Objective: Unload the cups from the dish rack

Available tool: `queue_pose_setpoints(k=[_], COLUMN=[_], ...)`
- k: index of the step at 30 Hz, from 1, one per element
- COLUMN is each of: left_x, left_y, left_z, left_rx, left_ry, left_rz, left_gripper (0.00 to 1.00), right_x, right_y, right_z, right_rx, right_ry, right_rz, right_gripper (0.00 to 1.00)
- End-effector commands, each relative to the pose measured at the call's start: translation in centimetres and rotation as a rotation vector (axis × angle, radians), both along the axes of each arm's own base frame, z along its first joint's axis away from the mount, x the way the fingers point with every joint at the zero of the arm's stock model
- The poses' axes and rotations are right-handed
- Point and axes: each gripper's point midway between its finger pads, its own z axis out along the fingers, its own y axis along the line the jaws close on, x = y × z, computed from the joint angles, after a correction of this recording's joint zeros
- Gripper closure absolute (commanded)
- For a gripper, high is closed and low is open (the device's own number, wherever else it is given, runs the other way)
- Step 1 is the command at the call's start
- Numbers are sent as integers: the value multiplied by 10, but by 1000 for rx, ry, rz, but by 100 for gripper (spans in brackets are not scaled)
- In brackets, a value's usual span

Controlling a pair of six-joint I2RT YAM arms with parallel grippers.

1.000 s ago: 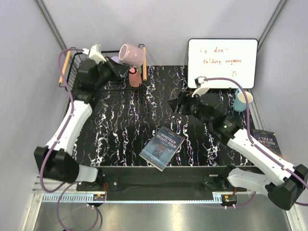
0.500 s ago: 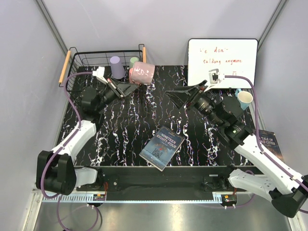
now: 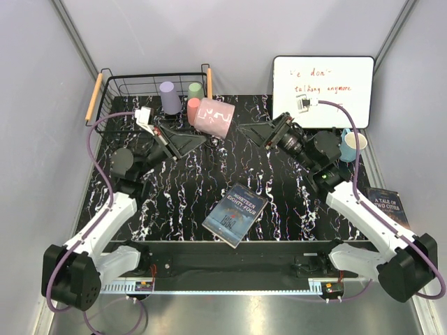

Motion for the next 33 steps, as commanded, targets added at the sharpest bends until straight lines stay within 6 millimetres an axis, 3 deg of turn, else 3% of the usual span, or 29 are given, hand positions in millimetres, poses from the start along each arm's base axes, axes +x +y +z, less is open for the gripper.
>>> queue_pose_setpoints(k=[1, 11, 18, 23, 28, 29, 31, 33], left_x=[-18, -19, -25, -30, -33, -32, -31, -29], left_y=[-1, -20, -41, -46, -51, -51, -51, -50], left_z=[18, 5, -6, -14, -19, -21, -23, -25], left_rx=[-28, -16, -6, 0, 5, 7, 11, 17], left_ry=[-128, -104, -77, -64, -58, -57, -51, -46], left_rz=[-2, -36, -88, -100, -113, -110, -107, -89], left_gripper=[100, 100, 100, 100, 100, 100, 100, 100], right_x=[-15, -21, -12, -7, -2, -2, -2, -5], right_y=[2, 8, 24, 28, 32, 33, 33, 31], right_z=[27, 27, 15, 7, -4, -7, -10, -13], right_rx=[60, 57, 54, 61, 54, 53, 54, 50], right_ry=[-87, -88, -49, -11, 30, 37, 50, 45], right_rz=[64, 117, 186, 201, 212, 215, 216, 212], right_gripper=[22, 23, 27, 50, 64, 70, 100, 100])
